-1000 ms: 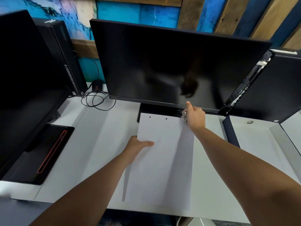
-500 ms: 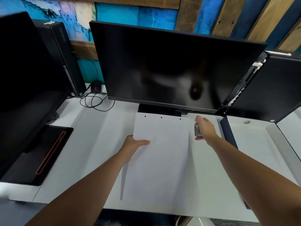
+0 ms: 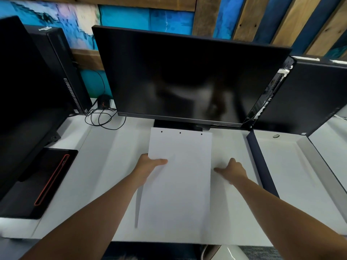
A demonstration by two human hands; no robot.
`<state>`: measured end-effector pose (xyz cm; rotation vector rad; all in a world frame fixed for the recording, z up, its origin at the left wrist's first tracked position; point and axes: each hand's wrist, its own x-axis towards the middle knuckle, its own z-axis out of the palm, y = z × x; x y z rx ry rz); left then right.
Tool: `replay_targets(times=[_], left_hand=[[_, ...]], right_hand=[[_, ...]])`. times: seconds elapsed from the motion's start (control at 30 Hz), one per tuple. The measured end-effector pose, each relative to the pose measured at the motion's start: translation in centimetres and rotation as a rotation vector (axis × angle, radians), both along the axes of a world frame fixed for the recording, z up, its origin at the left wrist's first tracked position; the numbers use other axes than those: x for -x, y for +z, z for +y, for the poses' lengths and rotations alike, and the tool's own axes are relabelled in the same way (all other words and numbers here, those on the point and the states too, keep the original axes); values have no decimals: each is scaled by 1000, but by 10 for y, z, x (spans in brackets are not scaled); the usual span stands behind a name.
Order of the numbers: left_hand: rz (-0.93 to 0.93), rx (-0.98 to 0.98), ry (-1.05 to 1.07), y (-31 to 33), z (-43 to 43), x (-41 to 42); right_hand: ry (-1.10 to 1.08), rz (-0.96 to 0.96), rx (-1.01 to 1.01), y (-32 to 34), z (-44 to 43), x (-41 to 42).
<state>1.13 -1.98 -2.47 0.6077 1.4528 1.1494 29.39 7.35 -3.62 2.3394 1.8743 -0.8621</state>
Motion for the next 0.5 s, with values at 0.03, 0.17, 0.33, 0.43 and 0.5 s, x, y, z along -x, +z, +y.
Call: replay_targets(times=[0.03, 0.17, 0.33, 0.43, 0.5], left_hand=[[5, -2, 1, 0, 0, 1], [19, 7, 11, 1, -2, 1], [17, -3, 6, 3, -4, 1], [23, 0, 12, 5, -3, 0], [24, -2, 4, 5, -3, 0]], right_hand=[[-6, -11, 7, -1, -2, -1], [-28, -30, 39, -5, -4, -1], [-92, 29, 94, 4, -1, -3], [-114, -1, 18, 7, 8, -7], [-107, 84, -97, 12, 14, -4]])
